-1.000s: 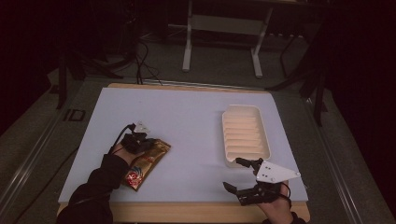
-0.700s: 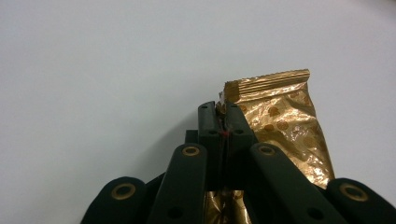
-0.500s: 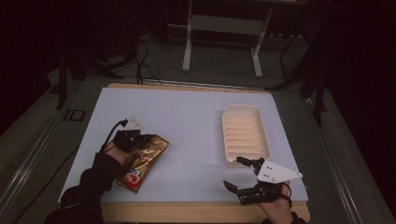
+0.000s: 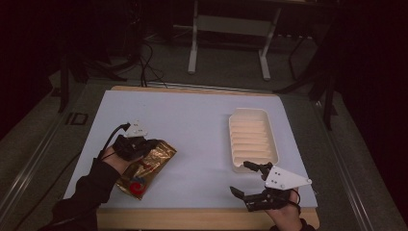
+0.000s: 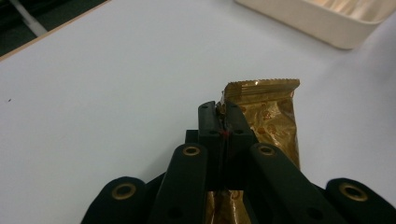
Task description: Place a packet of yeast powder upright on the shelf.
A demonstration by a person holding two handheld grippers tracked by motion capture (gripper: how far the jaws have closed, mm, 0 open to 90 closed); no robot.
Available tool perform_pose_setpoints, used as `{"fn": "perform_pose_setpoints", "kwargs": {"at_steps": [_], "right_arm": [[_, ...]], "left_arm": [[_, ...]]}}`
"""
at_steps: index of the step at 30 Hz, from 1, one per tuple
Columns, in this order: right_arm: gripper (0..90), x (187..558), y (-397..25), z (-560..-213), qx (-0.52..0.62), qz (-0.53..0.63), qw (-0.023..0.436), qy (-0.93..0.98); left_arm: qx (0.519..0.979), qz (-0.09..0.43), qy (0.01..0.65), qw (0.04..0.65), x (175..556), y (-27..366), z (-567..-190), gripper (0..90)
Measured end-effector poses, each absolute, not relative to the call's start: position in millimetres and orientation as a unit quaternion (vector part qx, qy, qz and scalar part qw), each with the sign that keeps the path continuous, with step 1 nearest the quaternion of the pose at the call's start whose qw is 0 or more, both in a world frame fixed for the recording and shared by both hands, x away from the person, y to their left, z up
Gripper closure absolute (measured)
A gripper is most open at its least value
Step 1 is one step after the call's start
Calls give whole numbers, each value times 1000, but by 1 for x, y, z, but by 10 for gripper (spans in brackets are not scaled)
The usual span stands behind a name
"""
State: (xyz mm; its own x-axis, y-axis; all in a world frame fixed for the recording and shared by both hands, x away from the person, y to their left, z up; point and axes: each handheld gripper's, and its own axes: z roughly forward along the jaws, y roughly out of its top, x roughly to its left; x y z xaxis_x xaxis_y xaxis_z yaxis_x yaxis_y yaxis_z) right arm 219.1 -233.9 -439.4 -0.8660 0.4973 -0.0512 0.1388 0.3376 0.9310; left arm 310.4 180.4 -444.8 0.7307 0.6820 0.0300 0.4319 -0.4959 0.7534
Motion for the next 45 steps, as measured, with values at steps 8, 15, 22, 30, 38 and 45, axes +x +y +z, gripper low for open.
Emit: {"fn": "perform_pose_setpoints", "kwargs": {"at_steps": [8,15,22,30,38,45], "right_arm": [[216,218,-231,-437,185,546,152,803],[251,215,-232,-432,184,549,143,803],[281,211,-231,-417,180,543,141,808],[531,216,-232,-404,179,528,126,820],[474,237,-226,-394,174,515,122,831],[445,253,-213,-389,165,477,105,857]], "left_arm": [[854,152,299,398,293,180,-427,894],[854,154,282,410,277,180,-413,895],[844,160,259,443,265,177,-394,896],[824,157,243,486,264,162,-382,896],[802,139,228,534,259,139,-379,896],[784,129,224,564,255,127,-378,896]]}}
